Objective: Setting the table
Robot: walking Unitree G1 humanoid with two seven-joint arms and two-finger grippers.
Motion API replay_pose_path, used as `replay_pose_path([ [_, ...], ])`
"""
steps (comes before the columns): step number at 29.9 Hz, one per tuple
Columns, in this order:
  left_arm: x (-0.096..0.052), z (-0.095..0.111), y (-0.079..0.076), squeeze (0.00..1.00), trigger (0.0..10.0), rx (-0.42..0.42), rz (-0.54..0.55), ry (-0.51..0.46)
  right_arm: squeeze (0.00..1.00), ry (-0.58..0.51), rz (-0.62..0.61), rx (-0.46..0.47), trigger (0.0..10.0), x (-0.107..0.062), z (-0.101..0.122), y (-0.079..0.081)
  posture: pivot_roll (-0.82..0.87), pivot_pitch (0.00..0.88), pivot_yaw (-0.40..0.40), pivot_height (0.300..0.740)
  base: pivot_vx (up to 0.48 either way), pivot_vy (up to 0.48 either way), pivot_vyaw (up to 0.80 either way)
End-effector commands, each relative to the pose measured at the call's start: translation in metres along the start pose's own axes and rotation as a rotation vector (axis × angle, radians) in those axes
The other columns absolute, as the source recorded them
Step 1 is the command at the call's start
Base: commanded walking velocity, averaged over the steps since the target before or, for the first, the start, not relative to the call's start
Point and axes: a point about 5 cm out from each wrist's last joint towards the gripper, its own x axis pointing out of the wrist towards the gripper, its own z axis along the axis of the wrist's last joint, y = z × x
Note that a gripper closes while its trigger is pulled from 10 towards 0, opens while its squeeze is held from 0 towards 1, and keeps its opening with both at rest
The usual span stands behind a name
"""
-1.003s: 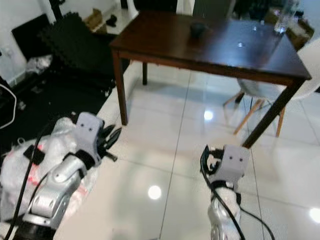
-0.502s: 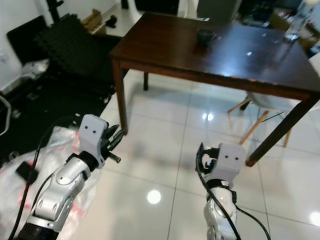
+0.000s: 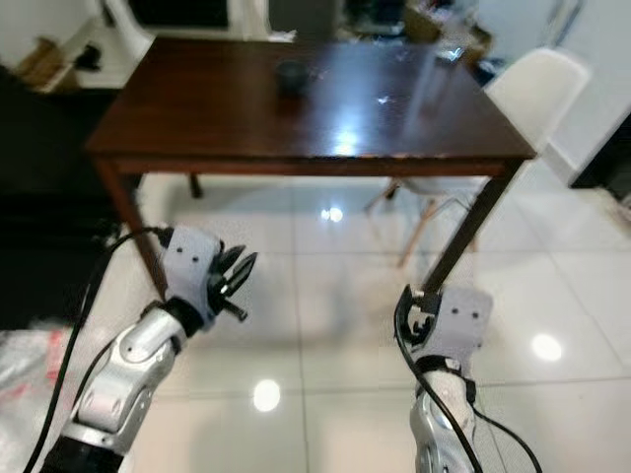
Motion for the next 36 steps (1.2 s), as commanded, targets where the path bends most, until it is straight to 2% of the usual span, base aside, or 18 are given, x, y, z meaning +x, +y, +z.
replay_pose_path([
  [1, -0.004, -0.008, 0.005, 0.09, 10.0, 0.000, 0.018, 0.029, 0.00, 0.017, 0.018, 0.002, 10.0, -0.001, -0.004, 0.005, -0.10, 0.034, 0.083, 0.740, 0.469, 0.000, 0.00],
  [30, -0.005, -0.009, 0.005, 0.09, 10.0, -0.003, 0.023, 0.031, 0.00, -0.015, 0.028, 0.024, 10.0, 0.000, 0.002, 0.008, -0.10, 0.028, 0.091, 0.740, 0.468, 0.000, 0.00],
  [32, -0.012, -0.013, 0.013, 0.09, 10.0, -0.012, 0.074, 0.045, 0.00, -0.019, 0.052, 0.015, 10.0, 0.002, 0.002, 0.011, -0.09, 0.027, 0.087, 0.740, 0.469, 0.000, 0.00],
  [34, -0.023, -0.020, 0.030, 0.10, 10.0, -0.021, 0.187, 0.074, 0.00, -0.027, 0.107, 0.007, 10.0, 0.006, 0.004, 0.022, -0.07, 0.027, 0.072, 0.740, 0.469, 0.000, 0.00],
  [36, -0.032, -0.024, 0.042, 0.09, 10.0, -0.018, 0.257, 0.090, 0.00, -0.032, 0.145, 0.014, 10.0, 0.009, 0.006, 0.031, -0.07, 0.027, 0.068, 0.740, 0.465, 0.000, 0.00],
])
